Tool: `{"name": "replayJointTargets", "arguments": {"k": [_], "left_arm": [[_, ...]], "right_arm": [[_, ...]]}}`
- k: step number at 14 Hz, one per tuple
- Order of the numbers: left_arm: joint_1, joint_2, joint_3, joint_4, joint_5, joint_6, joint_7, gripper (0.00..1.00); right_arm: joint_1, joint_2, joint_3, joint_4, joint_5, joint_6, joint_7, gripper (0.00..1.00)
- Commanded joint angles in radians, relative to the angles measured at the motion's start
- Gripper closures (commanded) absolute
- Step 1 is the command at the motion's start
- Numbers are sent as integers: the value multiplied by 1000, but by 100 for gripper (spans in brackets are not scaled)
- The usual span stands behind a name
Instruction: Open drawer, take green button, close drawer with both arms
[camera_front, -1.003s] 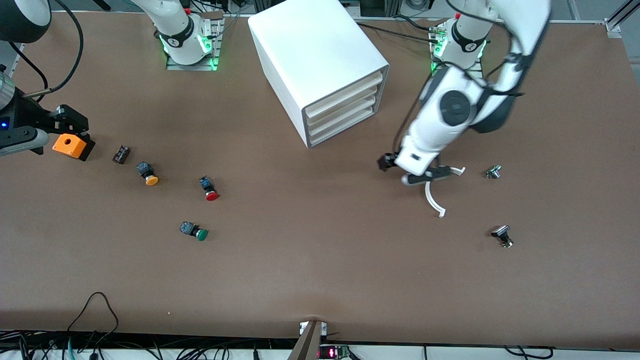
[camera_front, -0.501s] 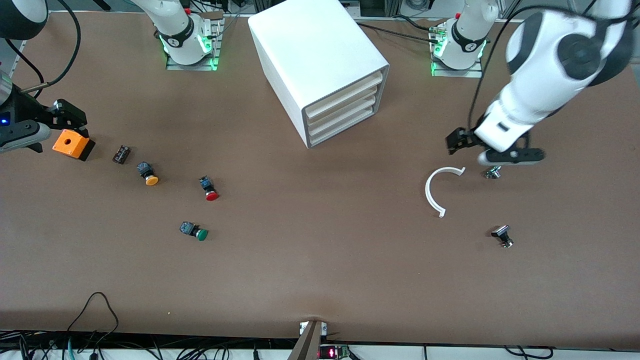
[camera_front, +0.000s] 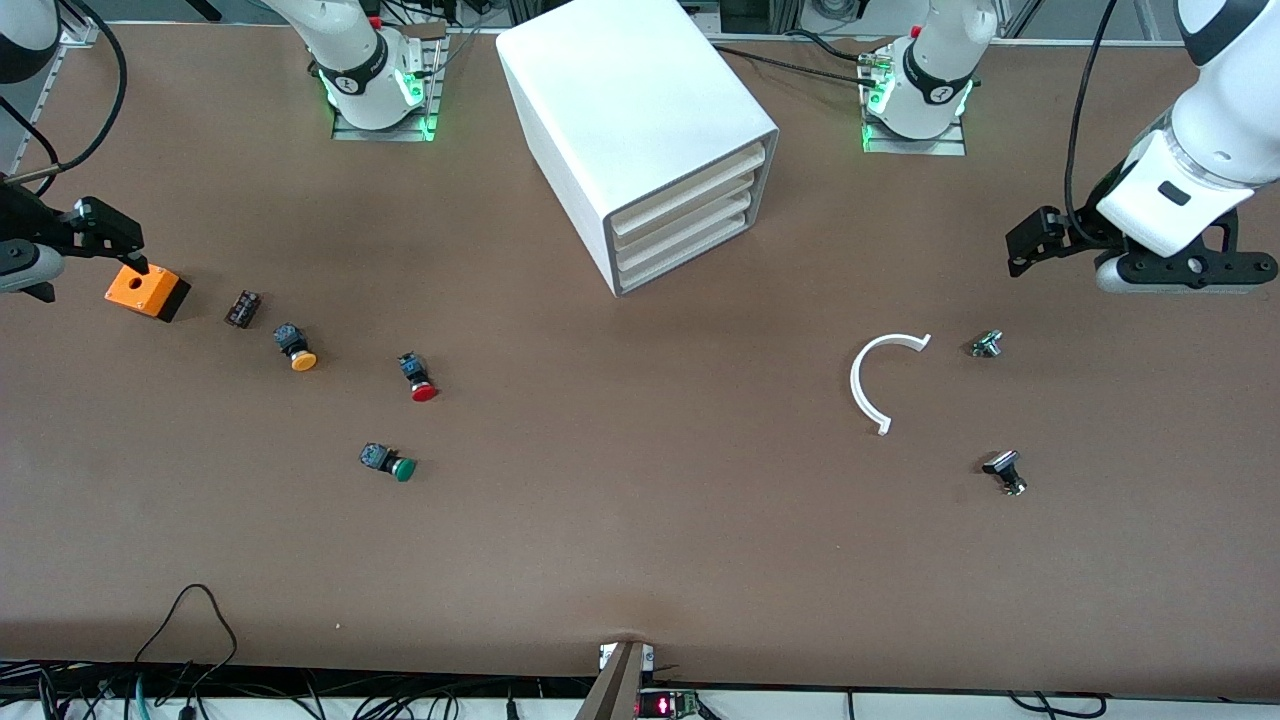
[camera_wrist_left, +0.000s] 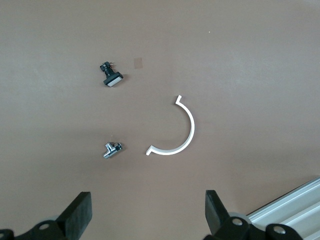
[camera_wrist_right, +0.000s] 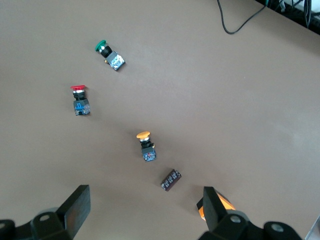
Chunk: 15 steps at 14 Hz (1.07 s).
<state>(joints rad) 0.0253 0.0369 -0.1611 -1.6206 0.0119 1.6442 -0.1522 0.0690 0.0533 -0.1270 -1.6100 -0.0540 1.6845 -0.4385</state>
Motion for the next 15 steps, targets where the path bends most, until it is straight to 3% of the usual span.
{"name": "replayJointTargets", "arguments": {"k": [1,5,10,13,15], "left_arm": [[5,51,-3,59,23,-38,14,0],[13,57,3,61,23,-40,13,0],[16,75,3,71,26,-37,16,0],[18,77,5,70,26,-32,19,0],[16,81,3,70,28,-32,8,0]], "right_arm": [[-6,-20,3,-4,6,-78,-13,0],[-6,-24,-38,38,5,-221,18,0],[-8,-30,-49,73,-4,-264,12,0],[-9,-127,-95,111,9,-348,1,0],[-9,-40,-94,105,-6,-283,0,0]]}}
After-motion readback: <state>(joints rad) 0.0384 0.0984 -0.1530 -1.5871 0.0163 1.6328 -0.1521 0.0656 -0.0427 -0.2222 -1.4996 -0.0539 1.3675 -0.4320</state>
